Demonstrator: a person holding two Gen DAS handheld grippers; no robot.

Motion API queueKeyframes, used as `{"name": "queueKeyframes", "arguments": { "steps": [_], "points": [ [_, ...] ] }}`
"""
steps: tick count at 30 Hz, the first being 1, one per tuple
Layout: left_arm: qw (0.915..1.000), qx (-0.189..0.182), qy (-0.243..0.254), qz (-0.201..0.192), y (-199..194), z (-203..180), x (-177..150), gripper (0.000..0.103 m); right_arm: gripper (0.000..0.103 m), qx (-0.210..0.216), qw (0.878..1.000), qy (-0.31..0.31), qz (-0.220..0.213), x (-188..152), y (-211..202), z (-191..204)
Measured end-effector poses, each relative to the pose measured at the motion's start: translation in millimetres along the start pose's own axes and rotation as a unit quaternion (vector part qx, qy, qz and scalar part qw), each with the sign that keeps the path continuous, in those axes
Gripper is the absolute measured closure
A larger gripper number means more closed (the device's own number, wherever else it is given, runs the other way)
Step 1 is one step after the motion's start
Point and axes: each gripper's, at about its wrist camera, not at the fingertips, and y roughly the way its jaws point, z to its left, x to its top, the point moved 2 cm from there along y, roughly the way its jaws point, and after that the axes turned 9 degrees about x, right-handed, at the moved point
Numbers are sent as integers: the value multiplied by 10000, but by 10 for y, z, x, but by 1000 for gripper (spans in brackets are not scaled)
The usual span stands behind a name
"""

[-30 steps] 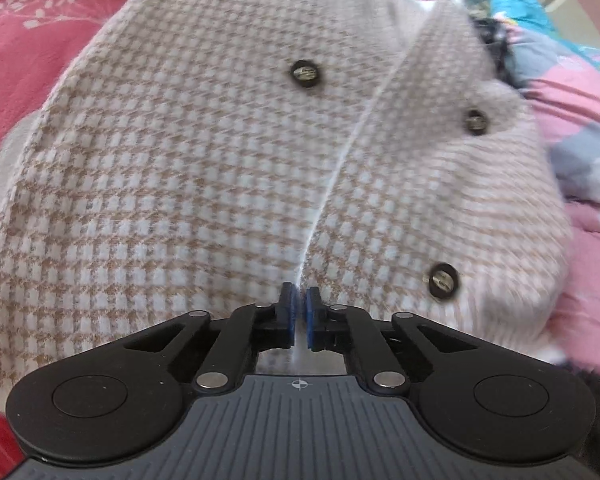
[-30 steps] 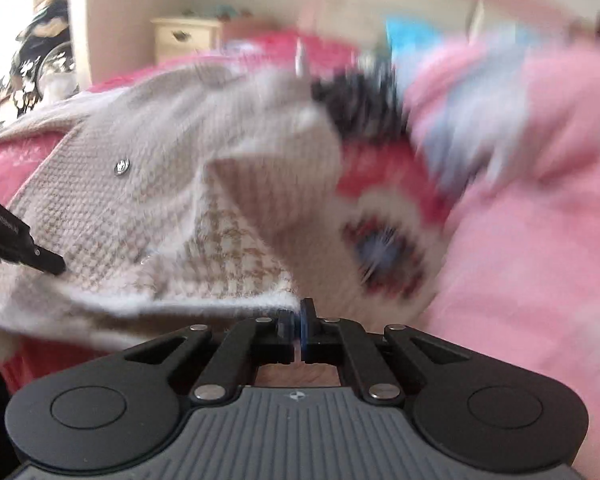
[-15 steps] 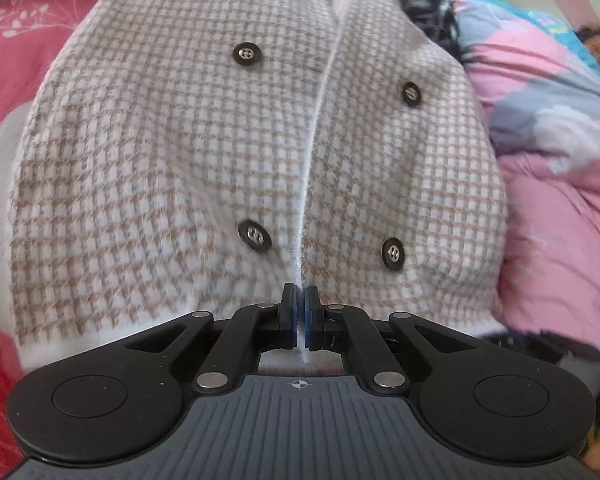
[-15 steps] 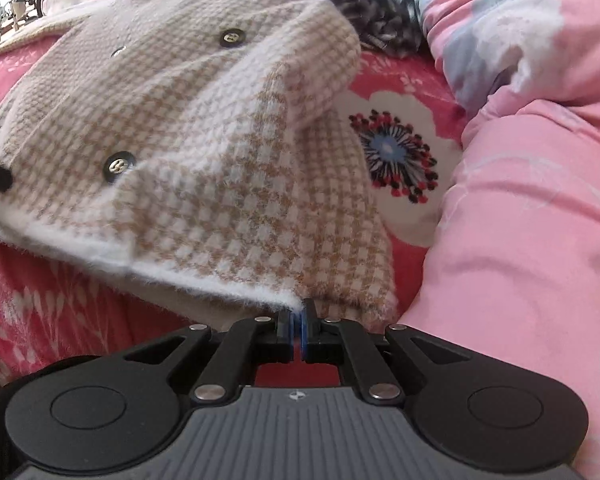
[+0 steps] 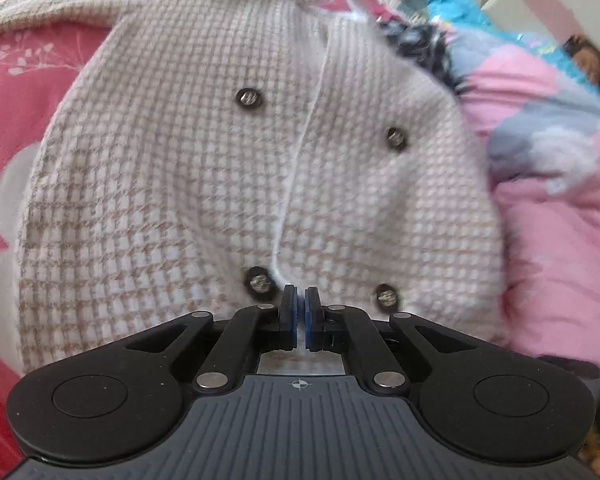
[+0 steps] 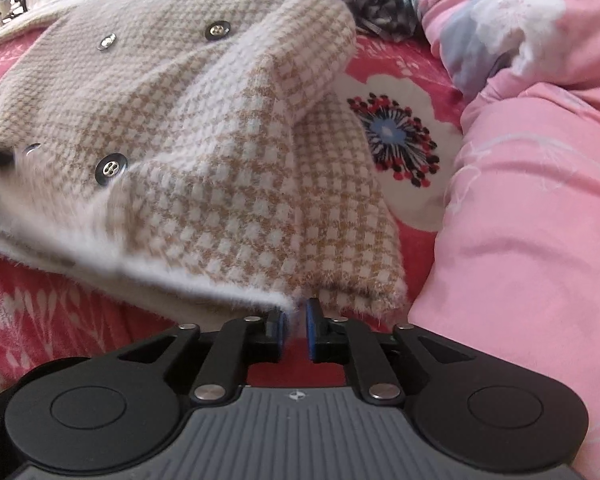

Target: Fold clothes

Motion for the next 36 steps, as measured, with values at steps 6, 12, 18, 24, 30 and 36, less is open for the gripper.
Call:
{"name": "queueKeyframes", "arguments": {
  "steps": [6, 12, 18, 24, 30, 36],
  "points": [
    [9995, -51, 255, 204, -22, 214, -149, 80, 69, 155, 9990, -315, -270, -41, -505, 105],
    [9937, 637, 903, -169, -410, 611, -221, 72, 69, 854, 9800, -1435, -1085, 118, -950, 597],
    [9288, 1281, 3391, -768, -468, 368, -513, 68, 69, 1916, 9292, -2927, -1193, 371, -677, 1522],
    [8953, 979, 4287, -711, -233, 281, -642, 70, 78, 2008, 8964, -3908, -588, 371, -5, 2196],
    [9070, 950, 4080, -440, -61, 501, -542, 92, 92, 2035, 9069, -3668, -403, 452, 183, 2222],
    [9141, 692, 3972, -426, -182, 631, -490, 103, 97, 2408, 8990, -3655, -148, 469, 81, 2165]
  ]
}}
